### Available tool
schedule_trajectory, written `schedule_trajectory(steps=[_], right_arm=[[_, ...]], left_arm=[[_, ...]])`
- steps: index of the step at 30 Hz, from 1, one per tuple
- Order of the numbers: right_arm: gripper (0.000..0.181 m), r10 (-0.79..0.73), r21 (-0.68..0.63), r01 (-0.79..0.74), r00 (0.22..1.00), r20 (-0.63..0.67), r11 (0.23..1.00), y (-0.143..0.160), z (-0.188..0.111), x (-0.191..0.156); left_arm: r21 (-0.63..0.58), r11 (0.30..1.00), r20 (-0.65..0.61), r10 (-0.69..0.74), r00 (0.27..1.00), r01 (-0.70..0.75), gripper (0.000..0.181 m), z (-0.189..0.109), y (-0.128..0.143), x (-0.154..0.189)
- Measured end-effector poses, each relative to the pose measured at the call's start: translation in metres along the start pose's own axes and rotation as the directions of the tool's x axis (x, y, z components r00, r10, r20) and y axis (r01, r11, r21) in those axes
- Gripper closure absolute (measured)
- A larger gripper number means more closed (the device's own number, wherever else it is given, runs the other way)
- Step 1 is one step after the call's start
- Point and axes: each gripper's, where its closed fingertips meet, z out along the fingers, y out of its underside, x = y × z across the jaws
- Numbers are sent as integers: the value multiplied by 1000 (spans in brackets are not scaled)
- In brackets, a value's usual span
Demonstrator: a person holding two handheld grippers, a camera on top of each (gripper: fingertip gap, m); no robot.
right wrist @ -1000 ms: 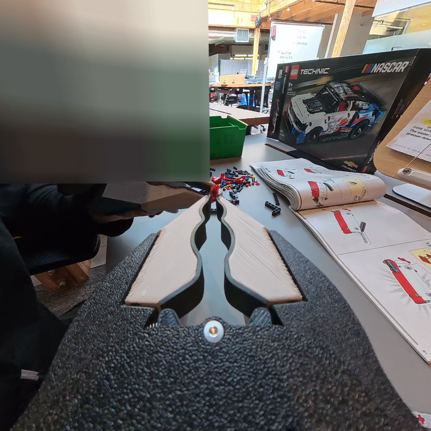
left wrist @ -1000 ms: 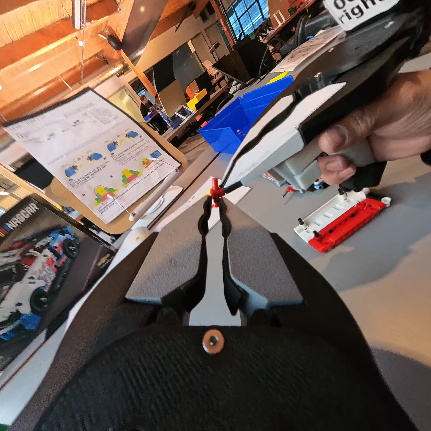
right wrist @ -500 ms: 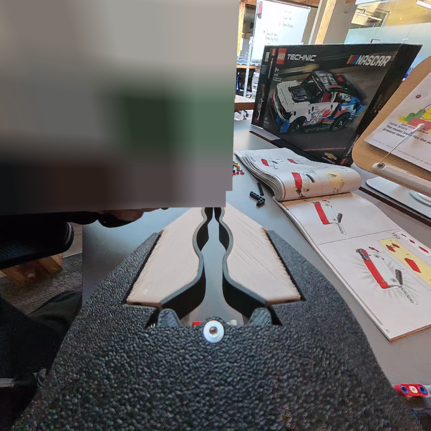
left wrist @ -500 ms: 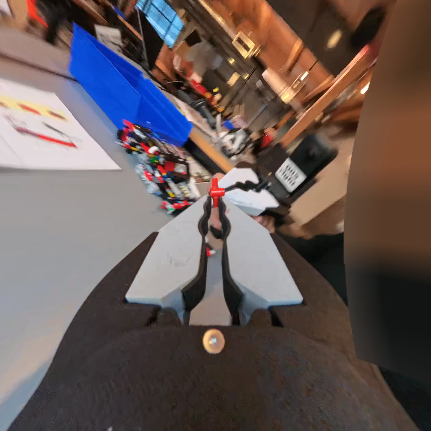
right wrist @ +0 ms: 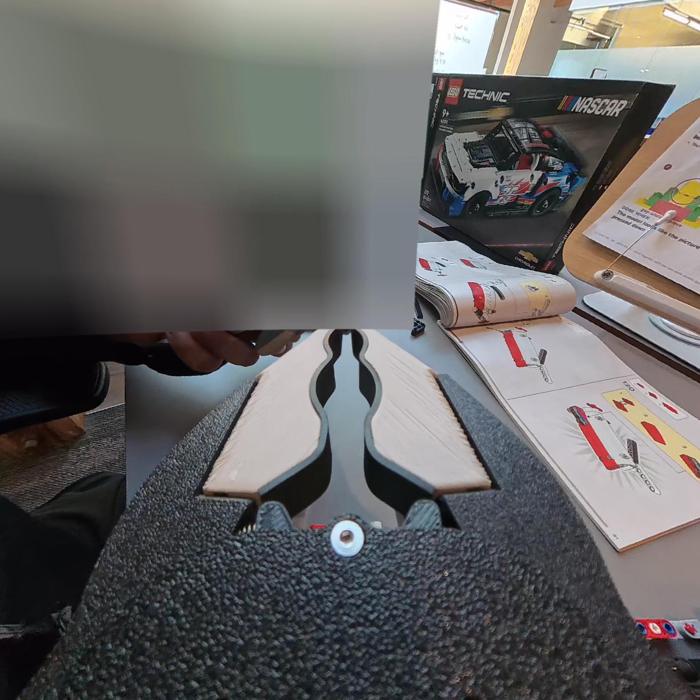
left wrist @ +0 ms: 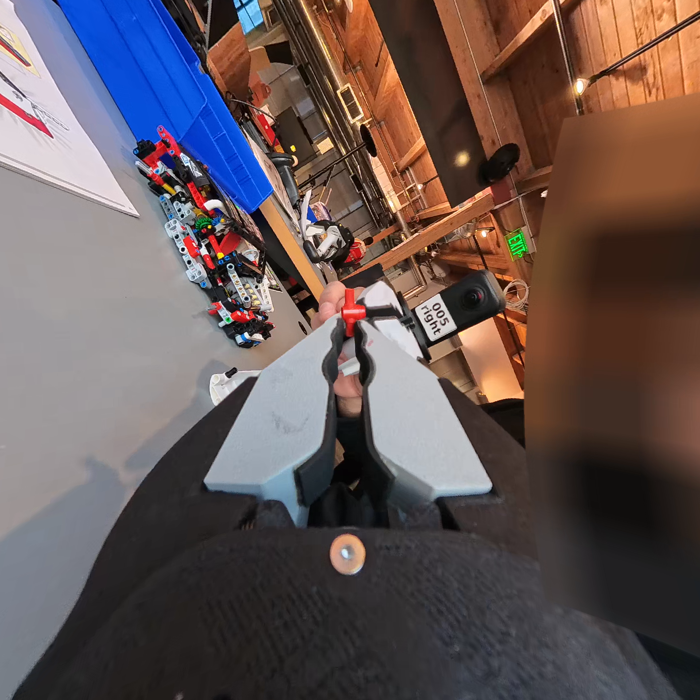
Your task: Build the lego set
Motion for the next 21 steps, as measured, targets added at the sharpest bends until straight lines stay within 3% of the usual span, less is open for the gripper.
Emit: schedule_trajectory(steps=[5, 9, 11, 14, 21], right_arm=[[174, 6, -12, -6, 1000, 3, 1000, 2, 1, 0], [174, 20, -18, -20, 1000, 1, 1000, 5, 2, 0], [175, 38, -3, -38, 999, 4, 999, 4, 1, 1], [177, 53, 29, -53, 999, 7, 998, 0, -1, 1], [176, 55, 103, -55, 998, -2, 993, -14, -5, -2]], left_arm=[[-17, 998, 38, 53, 998, -52, 179, 2, 4, -1], [-60, 950, 185, 311, 932, -305, 179, 3, 5, -5], [-118, 856, 276, 515, 812, -503, 179, 3, 4, -4], [-209, 658, 389, 735, 556, -723, 179, 4, 0, 1], [-321, 314, 474, 870, 135, -893, 179, 3, -6, 16]])
